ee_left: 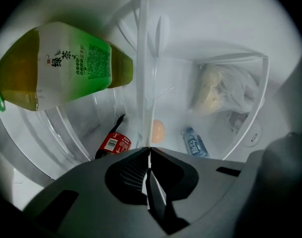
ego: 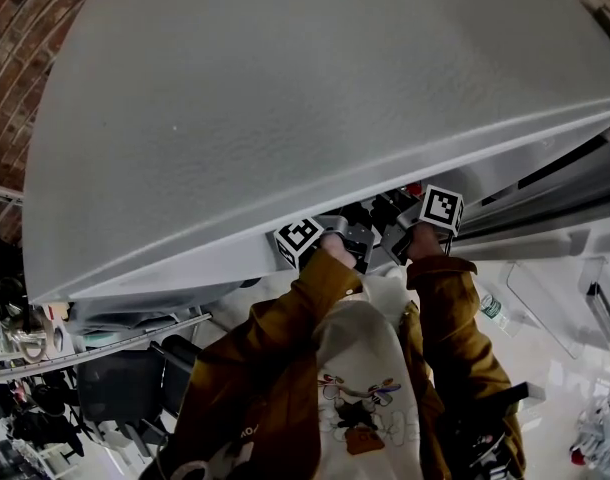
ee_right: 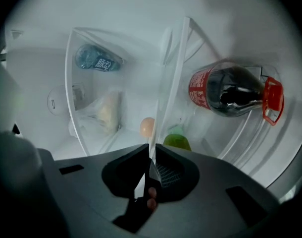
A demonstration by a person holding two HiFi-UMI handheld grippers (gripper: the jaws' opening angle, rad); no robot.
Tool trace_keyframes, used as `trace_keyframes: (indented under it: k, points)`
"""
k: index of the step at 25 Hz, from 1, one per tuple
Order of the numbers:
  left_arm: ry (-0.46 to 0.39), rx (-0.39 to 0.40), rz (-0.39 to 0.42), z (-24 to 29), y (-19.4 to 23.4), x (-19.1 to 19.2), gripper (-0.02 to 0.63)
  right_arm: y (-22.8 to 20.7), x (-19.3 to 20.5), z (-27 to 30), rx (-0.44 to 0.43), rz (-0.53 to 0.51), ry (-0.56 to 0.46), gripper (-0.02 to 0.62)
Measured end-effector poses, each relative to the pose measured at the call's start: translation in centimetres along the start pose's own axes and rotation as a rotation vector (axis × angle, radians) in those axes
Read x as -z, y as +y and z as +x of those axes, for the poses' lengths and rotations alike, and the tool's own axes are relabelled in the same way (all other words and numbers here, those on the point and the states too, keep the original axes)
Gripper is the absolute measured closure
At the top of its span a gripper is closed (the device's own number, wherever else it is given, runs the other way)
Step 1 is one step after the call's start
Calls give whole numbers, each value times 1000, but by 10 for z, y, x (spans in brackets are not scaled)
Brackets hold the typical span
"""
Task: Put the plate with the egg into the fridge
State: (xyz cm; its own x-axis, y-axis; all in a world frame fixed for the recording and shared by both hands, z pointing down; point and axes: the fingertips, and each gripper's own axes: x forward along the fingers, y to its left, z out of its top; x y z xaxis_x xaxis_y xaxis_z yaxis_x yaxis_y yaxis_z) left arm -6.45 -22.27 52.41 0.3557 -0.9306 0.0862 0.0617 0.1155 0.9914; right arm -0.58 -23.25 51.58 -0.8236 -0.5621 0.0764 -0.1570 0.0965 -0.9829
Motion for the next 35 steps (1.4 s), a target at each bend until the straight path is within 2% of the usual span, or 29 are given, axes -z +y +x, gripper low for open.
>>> trace_keyframes:
  k: [3,5,8,12,15,22,35]
  points:
    - [-5,-2,-1,1,1,-2,584,4,-1,-3,-6,-42,-9,571]
    - [-5,-5,0,1,2,-2,584,11,-2,-3,-4,-134,-14,571]
    - [11,-3,10,3,1,1,584,20,-1,-3,48,-375,5,571]
    - [10,19,40,2,-5,3,583,17,3,1,170,-710,74,571]
    - [8,20,49,-1,-4,5,583,13,7,3,224,-843,120,571]
    - [29,26,61,-5,-5,11,583,10,10,11,253,-889,170,571]
    - [52,19,60,-12,-3,18,583,10,1,24,247,-899,156,571]
